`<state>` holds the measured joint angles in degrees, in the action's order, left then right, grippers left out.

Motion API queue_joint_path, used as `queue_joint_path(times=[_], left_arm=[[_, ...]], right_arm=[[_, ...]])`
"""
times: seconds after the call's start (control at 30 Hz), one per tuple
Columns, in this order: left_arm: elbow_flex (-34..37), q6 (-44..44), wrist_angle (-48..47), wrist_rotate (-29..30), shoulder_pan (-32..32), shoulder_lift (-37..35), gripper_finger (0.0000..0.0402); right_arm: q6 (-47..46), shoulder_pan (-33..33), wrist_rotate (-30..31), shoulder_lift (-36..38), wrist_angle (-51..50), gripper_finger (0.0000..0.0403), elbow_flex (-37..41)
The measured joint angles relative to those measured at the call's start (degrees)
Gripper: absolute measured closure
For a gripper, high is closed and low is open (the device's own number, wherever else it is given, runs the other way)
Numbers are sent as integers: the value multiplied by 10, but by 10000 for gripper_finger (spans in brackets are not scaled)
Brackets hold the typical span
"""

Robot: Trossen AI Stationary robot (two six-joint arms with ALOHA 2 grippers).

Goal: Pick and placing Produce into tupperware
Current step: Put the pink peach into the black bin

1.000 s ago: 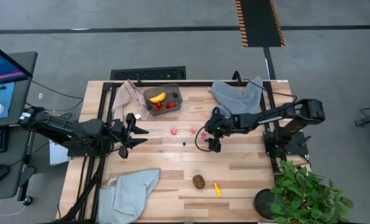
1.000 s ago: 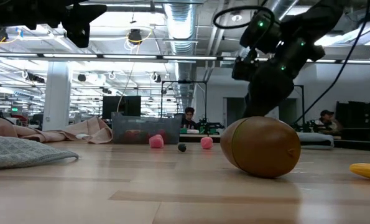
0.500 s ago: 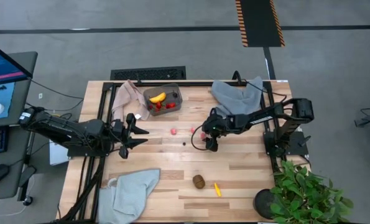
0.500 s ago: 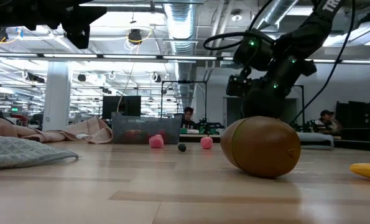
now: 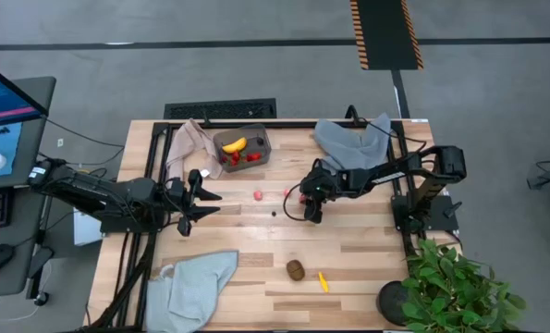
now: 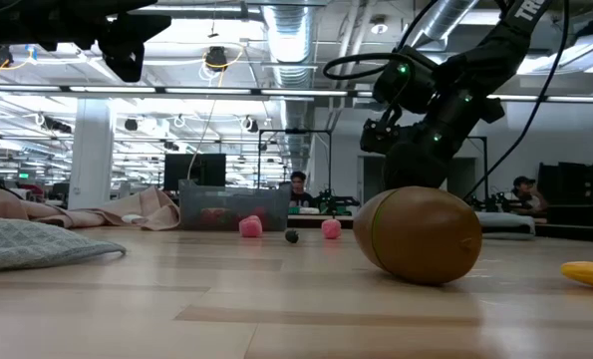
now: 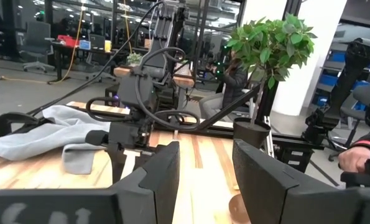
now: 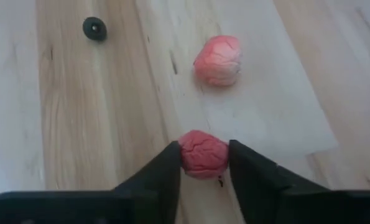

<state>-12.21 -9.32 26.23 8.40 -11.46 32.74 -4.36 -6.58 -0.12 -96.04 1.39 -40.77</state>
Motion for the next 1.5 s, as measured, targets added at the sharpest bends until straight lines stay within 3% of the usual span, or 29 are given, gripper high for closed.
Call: queue_joint_path(times=[0.13,0.23,0.57,1.03,1.5], left_arm=[[0,0,-4,0,0,0,262],[0,0,-4,0,0,0,262],[0,0,-3,0,0,0,262],[0,0,-3,0,0,0,262],[0,-7,-13,0,0,0,262]], right_arm=[[3,1,0,0,6,312,0],[3,1,0,0,17,330,0],[10,-8,4,0,39,326,-47],[25,-72,2,-2,107,326,-140],[44,-132,-2,-183,83,325,-332]])
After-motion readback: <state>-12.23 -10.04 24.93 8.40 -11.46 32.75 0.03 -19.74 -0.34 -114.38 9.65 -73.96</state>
